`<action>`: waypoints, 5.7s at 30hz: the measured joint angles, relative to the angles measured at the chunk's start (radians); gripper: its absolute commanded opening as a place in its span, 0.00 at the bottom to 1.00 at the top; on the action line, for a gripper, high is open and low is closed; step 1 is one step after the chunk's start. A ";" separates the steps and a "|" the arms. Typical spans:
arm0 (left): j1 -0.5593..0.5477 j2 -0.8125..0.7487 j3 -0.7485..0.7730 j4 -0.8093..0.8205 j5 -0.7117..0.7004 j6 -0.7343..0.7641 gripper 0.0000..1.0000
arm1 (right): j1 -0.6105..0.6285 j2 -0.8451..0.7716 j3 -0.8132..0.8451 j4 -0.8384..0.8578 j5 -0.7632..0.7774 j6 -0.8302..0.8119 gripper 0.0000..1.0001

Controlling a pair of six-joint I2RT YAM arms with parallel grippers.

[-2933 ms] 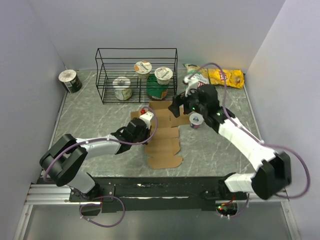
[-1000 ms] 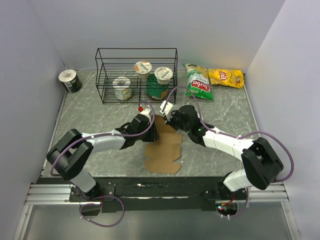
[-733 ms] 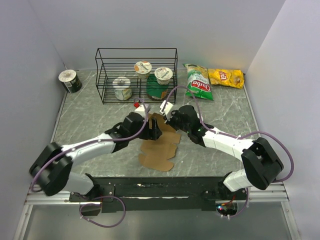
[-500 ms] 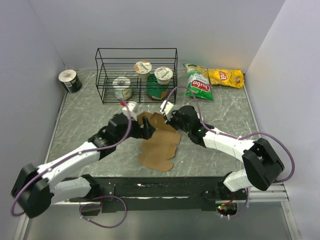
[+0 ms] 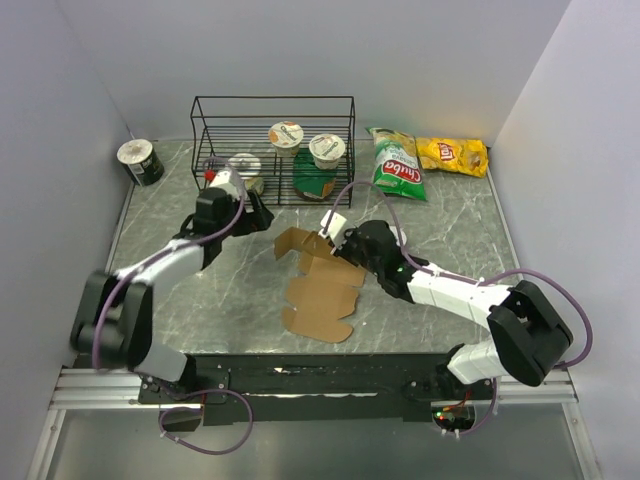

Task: Fold the paper box

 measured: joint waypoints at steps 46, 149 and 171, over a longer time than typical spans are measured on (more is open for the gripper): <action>-0.179 0.250 -0.223 0.440 0.329 0.036 0.90 | 0.129 0.067 -0.156 0.314 0.357 -0.185 0.28; -0.673 0.340 -0.351 1.037 -0.489 0.347 0.17 | 0.156 -0.306 0.025 -0.178 0.467 0.622 0.63; -0.691 0.340 -0.341 1.012 -0.509 0.342 0.18 | 0.086 0.045 0.093 -0.054 0.223 0.716 0.45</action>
